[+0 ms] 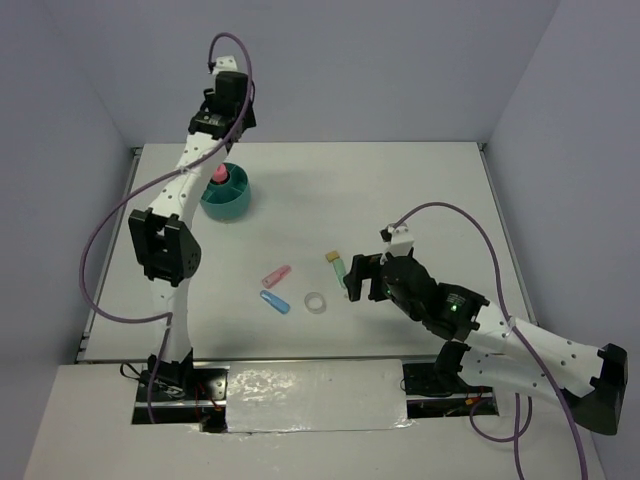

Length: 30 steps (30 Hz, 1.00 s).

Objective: Sort the stationery into containers
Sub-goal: Place the stationery in the storage box.

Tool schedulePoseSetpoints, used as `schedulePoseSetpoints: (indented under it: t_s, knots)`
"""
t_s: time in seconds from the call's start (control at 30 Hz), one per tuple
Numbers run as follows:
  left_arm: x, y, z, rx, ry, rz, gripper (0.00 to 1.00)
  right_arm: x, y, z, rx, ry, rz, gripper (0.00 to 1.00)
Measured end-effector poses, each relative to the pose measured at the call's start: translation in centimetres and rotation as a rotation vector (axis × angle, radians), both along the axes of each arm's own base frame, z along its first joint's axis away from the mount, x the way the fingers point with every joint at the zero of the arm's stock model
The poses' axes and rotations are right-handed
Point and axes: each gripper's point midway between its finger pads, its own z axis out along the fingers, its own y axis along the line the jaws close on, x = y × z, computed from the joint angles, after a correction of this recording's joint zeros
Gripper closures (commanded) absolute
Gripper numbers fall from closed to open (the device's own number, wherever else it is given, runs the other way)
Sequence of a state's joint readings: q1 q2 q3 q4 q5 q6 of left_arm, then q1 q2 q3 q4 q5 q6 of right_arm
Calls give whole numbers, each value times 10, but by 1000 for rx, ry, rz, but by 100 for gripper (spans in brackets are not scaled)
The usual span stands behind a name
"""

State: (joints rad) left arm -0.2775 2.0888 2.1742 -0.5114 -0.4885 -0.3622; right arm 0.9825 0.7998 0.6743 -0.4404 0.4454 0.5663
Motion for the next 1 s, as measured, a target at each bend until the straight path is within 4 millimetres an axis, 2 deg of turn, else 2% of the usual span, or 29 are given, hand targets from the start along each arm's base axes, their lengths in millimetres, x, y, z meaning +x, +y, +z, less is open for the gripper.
schedulePoseSetpoints:
  t_s: [0.07, 0.1, 0.2, 0.27, 0.33, 0.43, 0.6, 0.73, 0.9, 1.0]
  knots:
    - [20, 25, 6, -4, -27, 46, 73, 3, 1, -2, 2, -8, 10, 0]
    - [23, 37, 1, -1, -19, 65, 72, 3, 1, -5, -4, -7, 14, 0]
    - [20, 76, -23, 5, 55, 129, 74, 3, 0, -14, -29, 4, 32, 0]
    - [22, 93, -38, -5, 87, 153, 74, 3, 1, -17, -39, 7, 49, 0]
    - [25, 102, -51, -11, 111, 164, 75, 3, 2, -16, -41, 2, 59, 0]
    - [28, 99, -77, -28, 155, 163, 75, 5, 5, -15, -39, -6, 73, 0]
    - [22, 85, -107, -51, 219, 143, 78, 5, 7, -16, -41, -9, 90, 0]
    - [20, 79, -120, -65, 243, 145, 79, 5, 7, -21, -49, -4, 98, 0]
    - [13, 81, -137, -63, 283, 157, 75, 4, 7, -25, -50, 1, 100, 0]
    - [12, 81, -138, -68, 284, 161, 72, 4, 7, -25, -49, 1, 100, 0]
